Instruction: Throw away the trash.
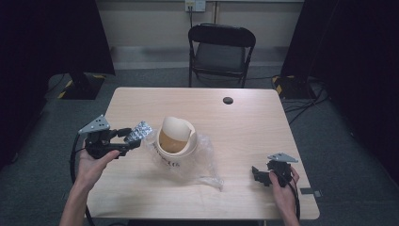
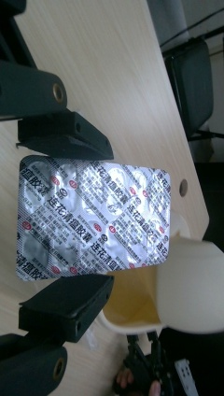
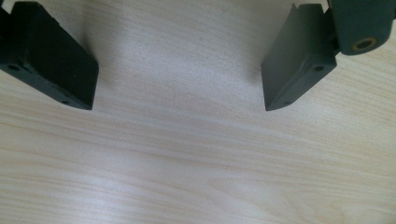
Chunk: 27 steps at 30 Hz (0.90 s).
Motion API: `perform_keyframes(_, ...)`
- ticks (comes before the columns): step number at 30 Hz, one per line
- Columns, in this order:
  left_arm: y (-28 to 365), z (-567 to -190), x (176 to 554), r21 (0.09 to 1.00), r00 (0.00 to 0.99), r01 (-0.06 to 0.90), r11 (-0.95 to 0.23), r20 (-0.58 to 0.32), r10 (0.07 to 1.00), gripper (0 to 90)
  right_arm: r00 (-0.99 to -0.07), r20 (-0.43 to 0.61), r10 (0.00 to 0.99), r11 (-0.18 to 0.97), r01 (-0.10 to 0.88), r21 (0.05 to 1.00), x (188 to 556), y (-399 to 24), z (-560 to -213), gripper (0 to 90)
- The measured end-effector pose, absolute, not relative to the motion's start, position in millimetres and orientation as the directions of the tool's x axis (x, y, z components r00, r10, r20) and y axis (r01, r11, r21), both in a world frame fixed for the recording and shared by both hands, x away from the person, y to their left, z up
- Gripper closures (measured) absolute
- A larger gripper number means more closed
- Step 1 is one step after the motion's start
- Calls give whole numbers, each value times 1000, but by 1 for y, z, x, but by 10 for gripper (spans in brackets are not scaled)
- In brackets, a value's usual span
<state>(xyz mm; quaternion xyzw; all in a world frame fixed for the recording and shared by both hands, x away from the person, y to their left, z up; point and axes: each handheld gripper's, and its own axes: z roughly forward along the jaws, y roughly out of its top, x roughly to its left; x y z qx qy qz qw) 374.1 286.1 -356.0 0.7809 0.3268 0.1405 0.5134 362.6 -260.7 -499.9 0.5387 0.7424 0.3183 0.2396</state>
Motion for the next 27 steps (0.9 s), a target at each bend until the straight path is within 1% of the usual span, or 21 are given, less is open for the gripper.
perform_keyframes(2, 284, -352, 371, 905, 778, 350, -241, -138, 613, 341, -305, -13, 952, 218, 647, 731, 363, -261, -500, 104)
perform_keyframes(4, 281, -349, 368, 909, 794, 338, -244, -136, 592, 341, -305, -13, 952, 218, 647, 731, 363, -261, -500, 104)
perform_keyframes(14, 258, -358, 367, 865, 834, 364, -344, -139, 535, 341, -305, -13, 952, 218, 647, 731, 363, -261, -500, 104)
perform_keyframes(21, 240, -366, 369, 833, 843, 379, -402, -133, 521, 341, -305, -13, 952, 217, 647, 731, 363, -261, -500, 104)
perform_keyframes(25, 235, -368, 371, 826, 836, 395, -402, -141, 531, 341, -305, -14, 952, 218, 646, 731, 363, -261, -500, 104)
perform_keyframes(27, 232, -368, 371, 826, 839, 387, -411, -130, 529, 341, -305, -14, 952, 217, 646, 731, 363, -261, -500, 104)
